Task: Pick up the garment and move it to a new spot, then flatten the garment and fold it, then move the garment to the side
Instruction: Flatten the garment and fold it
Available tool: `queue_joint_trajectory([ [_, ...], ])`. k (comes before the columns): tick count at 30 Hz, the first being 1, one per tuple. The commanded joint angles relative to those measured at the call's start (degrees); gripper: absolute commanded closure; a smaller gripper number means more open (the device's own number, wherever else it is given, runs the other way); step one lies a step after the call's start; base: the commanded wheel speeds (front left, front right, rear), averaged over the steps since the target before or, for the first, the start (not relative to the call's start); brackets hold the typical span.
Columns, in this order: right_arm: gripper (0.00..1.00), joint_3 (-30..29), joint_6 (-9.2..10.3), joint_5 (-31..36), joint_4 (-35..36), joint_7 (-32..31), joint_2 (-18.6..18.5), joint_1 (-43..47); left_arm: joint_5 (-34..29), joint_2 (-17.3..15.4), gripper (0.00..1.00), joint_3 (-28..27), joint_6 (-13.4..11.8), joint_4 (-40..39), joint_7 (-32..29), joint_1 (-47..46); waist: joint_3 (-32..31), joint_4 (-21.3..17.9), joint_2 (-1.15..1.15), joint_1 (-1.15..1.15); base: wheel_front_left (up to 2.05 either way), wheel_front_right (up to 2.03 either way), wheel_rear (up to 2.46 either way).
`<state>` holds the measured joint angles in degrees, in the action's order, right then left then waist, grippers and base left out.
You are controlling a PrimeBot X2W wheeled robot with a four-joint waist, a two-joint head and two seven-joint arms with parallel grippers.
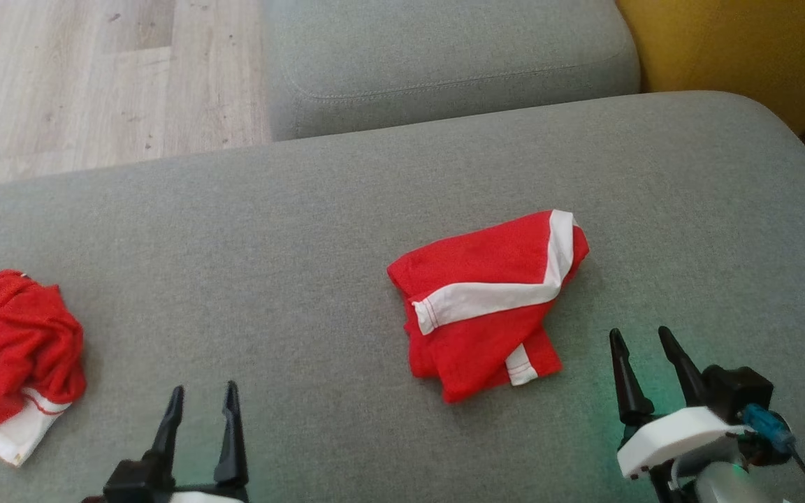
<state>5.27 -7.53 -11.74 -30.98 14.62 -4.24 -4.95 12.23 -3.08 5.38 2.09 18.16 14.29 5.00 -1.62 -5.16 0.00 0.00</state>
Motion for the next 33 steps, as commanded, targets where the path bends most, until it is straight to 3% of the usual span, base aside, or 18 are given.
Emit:
queue_joint_trajectory([
  [1, 0.00, 1.19, 0.04, 0.35, 1.69, 0.38, 0.04, -1.21, -0.64, 0.13, 0.00, -1.48, 0.50, -1.97, 0.71, -2.85, 0.16, -0.12, 0.00, 0.00, 0.00, 0.00, 0.00],
  [4, 0.00, 1.37, 0.04, 0.37, 1.69, 0.38, 0.06, -1.34, 0.80, 0.17, 0.00, 0.02, 1.13, -2.38, 0.71, -3.65, 0.48, -0.37, 0.00, 0.00, 0.00, 0.00, 0.00],
  [8, 0.00, 1.94, 0.04, 0.08, 1.58, 0.38, -0.05, -1.81, 4.94, 0.18, 0.00, 6.60, 3.18, -2.83, 0.71, -6.71, 1.55, -0.98, 0.00, 0.00, 0.00, 0.00, 0.00],
  [12, 0.00, 2.69, 0.04, -0.11, 1.39, 0.38, -0.23, -2.24, 11.80, 0.19, 0.00, 16.23, 4.88, -1.08, 0.71, -11.26, 2.86, -1.73, 0.00, 0.00, 0.00, 0.00, 0.00],
  [13, 0.00, 3.10, 0.04, -0.33, 1.36, 0.38, -0.41, -2.63, 15.22, 0.19, 0.00, 21.23, 5.18, 0.74, 0.71, -13.92, 3.87, -2.23, 0.00, 0.00, 0.00, 0.00, 0.00],
  [19, 0.00, 4.32, 0.04, -1.07, 1.66, 0.38, -0.80, -4.60, 21.43, 0.20, 0.00, 32.70, 5.37, 6.46, 0.71, -22.03, 7.06, -3.93, 0.00, 0.00, 0.00, 0.00, 0.00],
  [25, 0.00, 4.73, 0.04, -1.58, 2.00, 0.38, -1.06, -5.89, 24.07, 0.20, 0.00, 34.78, 5.38, 12.07, 0.71, -26.64, 9.20, -5.00, 0.00, 0.00, 0.00, 0.00, 0.00],
  [33, 0.00, 4.96, 0.04, -1.96, 2.09, 0.38, -1.18, -6.50, 25.40, 0.20, 0.00, 36.30, 5.39, 13.82, 0.71, -29.09, 10.26, -5.50, 0.00, 0.00, 0.00, 0.00, 0.00],
])
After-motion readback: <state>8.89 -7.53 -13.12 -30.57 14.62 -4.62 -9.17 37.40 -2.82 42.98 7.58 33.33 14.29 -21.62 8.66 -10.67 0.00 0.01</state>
